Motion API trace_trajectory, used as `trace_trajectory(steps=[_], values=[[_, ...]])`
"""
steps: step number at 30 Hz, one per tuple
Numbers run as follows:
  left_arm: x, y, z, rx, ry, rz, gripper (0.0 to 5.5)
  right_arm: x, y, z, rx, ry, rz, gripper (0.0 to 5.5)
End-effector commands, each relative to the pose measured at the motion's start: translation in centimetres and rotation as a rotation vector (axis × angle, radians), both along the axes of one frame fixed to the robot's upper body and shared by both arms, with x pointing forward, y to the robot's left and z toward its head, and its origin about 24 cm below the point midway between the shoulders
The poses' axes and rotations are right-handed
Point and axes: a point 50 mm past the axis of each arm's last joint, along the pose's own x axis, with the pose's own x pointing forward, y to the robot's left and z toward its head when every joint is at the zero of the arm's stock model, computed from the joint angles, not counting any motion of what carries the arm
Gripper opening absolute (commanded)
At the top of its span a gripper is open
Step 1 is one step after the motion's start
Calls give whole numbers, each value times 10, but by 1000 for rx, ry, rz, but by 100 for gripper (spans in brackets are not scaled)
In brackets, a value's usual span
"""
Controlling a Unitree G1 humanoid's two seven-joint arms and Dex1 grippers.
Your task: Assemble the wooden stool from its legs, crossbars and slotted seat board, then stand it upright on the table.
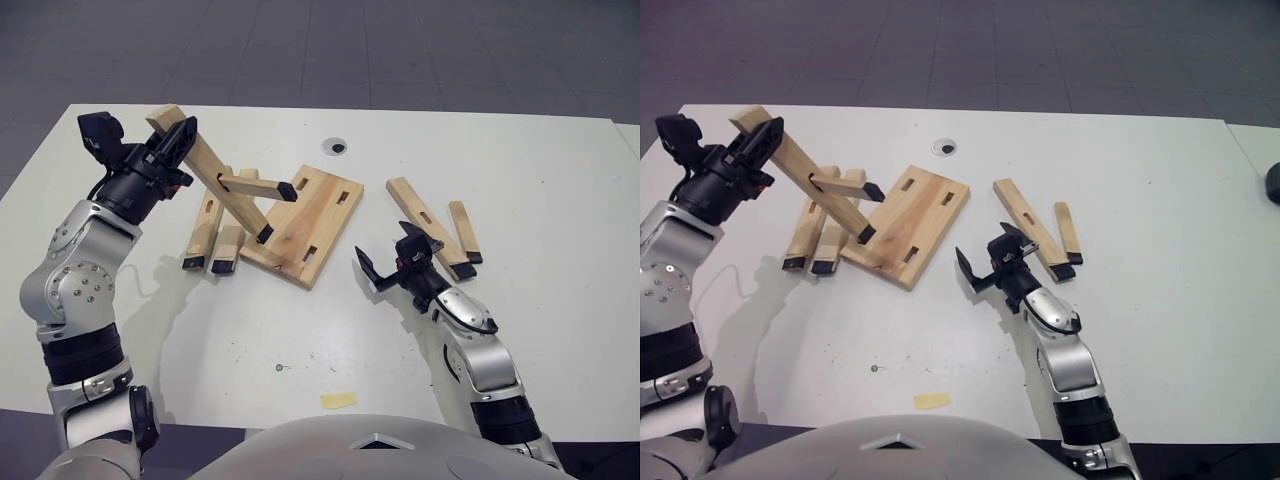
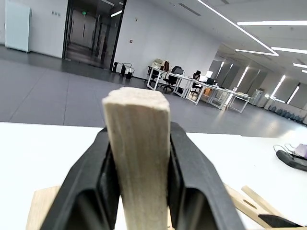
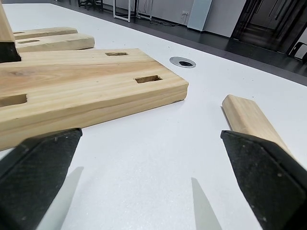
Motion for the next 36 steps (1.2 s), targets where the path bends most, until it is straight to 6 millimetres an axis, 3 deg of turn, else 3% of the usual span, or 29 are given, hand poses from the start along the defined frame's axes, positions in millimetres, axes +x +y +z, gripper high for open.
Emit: trace_trajectory(steps=[1, 6, 9, 11, 14, 15, 19, 24, 27, 29, 31, 32, 36], values=[[-24, -13, -49, 172, 144, 8, 104, 2, -1, 5, -18, -14, 10, 540], [-42, -34, -76, 244, 200, -68, 104, 3, 0, 5, -25, -20, 14, 540], [-40, -44, -76, 238, 198, -90, 104, 5, 2, 7, -22, -26, 20, 540], [-36, -53, -65, 260, 169, -107, 104, 5, 3, 7, -24, -24, 25, 540], [-22, -68, -24, 222, 51, -134, 104, 5, 2, 6, -27, -22, 22, 540], [-19, -71, -9, 192, 9, -146, 140, 5, 2, 6, -28, -24, 22, 540], [-11, -73, 44, 70, -116, -209, 201, 9, 1, 6, -29, -30, 6, 540], [-16, -71, 120, -119, -291, -360, 292, 9, 2, 4, -21, -28, -8, 540], [-19, -49, 171, -224, -415, -373, 346, 8, 3, 1, -13, -22, -19, 540], [-11, -23, 190, -297, -445, -284, 377, 8, 3, 0, -10, -19, -26, 540], [6, -1, 181, -248, -368, -136, 413, 8, 3, 0, -6, -19, -35, 540], [18, 6, 164, -161, -286, -57, 429, 8, 3, 0, -4, -20, -39, 540], [46, 23, 55, 148, 100, 60, 496, 8, 3, -2, 0, -19, -54, 540]])
